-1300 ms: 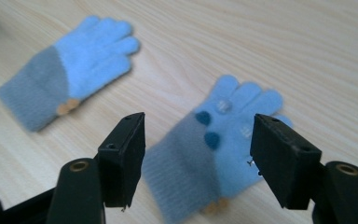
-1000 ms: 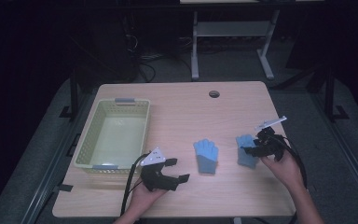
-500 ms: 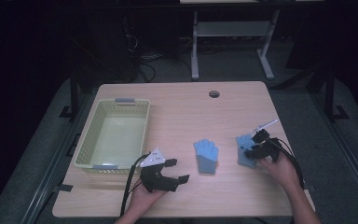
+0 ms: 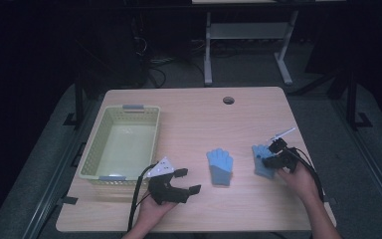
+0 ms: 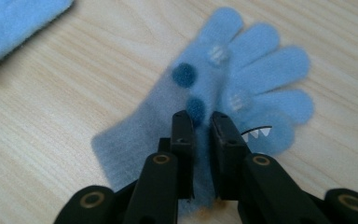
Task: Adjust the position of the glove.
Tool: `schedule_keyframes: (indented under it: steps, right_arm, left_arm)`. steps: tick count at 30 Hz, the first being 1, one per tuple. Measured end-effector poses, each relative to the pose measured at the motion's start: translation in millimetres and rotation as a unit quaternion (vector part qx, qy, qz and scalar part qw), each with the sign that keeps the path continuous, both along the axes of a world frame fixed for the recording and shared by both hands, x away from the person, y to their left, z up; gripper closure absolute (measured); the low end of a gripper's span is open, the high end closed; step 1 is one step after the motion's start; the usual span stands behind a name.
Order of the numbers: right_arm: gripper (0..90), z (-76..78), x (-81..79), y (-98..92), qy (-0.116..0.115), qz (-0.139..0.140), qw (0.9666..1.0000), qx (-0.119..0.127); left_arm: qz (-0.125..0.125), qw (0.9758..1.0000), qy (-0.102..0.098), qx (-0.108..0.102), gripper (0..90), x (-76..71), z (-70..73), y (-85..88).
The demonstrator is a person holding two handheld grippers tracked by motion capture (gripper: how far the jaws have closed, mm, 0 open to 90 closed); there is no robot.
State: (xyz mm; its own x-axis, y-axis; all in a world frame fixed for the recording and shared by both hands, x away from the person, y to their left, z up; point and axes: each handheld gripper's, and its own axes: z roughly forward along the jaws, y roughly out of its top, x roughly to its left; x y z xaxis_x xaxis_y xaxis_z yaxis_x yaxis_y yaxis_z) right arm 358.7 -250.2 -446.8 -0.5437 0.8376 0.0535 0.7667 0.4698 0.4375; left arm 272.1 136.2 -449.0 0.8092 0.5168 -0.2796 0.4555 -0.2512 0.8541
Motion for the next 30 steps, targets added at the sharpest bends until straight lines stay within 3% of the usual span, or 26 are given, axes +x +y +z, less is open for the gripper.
schedule_keyframes:
  steps: [6,17,21,30]
  right_arm:
    - [83.8,1.6,-0.5,-1.2,0.004,0.003,1.0,0.007]
    - [84.3,30.4,-13.1,5.7,-0.034,0.024,0.9988,0.025]
    - [84.3,43.8,-14.8,15.9,-0.045,0.042,0.9975,0.034]
    - [84.2,64.0,-17.6,50.3,-0.058,0.087,0.9932,0.05]
  left_arm:
    - [-0.003,1.0,0.0,0.002,18.9,-1.5,-0.4,0.5]
    - [0.001,1.0,0.001,-0.001,18.9,-0.9,-0.5,0.0]
    - [0.008,0.9999,0.001,-0.011,18.9,-1.2,0.9,1.4]
    - [0.007,0.9999,0.004,-0.009,18.9,-2.7,-0.9,-0.5]
